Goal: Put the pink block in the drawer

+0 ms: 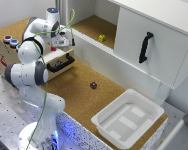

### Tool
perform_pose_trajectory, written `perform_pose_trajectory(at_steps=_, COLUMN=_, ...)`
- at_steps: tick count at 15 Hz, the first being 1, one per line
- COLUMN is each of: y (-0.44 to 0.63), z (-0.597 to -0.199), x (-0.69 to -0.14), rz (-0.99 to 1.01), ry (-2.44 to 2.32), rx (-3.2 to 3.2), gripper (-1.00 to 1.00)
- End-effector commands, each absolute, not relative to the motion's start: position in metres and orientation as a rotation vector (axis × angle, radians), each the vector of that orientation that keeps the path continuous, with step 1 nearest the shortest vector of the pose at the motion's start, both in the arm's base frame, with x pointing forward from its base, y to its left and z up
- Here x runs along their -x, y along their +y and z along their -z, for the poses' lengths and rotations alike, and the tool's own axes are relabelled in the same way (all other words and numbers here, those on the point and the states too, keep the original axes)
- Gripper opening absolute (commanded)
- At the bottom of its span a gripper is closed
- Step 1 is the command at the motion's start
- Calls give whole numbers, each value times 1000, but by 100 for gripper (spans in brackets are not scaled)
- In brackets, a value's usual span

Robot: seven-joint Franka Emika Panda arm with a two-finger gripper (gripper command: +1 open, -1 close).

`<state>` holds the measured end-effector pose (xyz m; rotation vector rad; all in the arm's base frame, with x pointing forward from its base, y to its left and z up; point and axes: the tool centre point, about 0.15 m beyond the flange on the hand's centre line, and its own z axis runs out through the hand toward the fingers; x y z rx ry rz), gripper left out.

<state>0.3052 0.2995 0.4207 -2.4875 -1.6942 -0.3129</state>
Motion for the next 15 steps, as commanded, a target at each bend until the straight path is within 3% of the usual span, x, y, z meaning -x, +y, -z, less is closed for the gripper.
perform_pose_trajectory(at_steps=1, y=340, z=-376, x=-293, rz=345, ry=-2030, rx=2233, gripper=-100)
perform_pose_trajectory(at_steps=10, y=357, z=-326, x=-280, rz=125, ry=-2136, rx=2100, gripper=-100)
perform_pose_trajectory(at_steps=14, y=371, z=-318, x=-278, rz=185, ry=-2116, rx=2120, gripper=-100)
perform_pose_trajectory(at_steps=15, y=371, z=-318, x=-278, rz=185, ry=-2125, rx=2136, gripper=100)
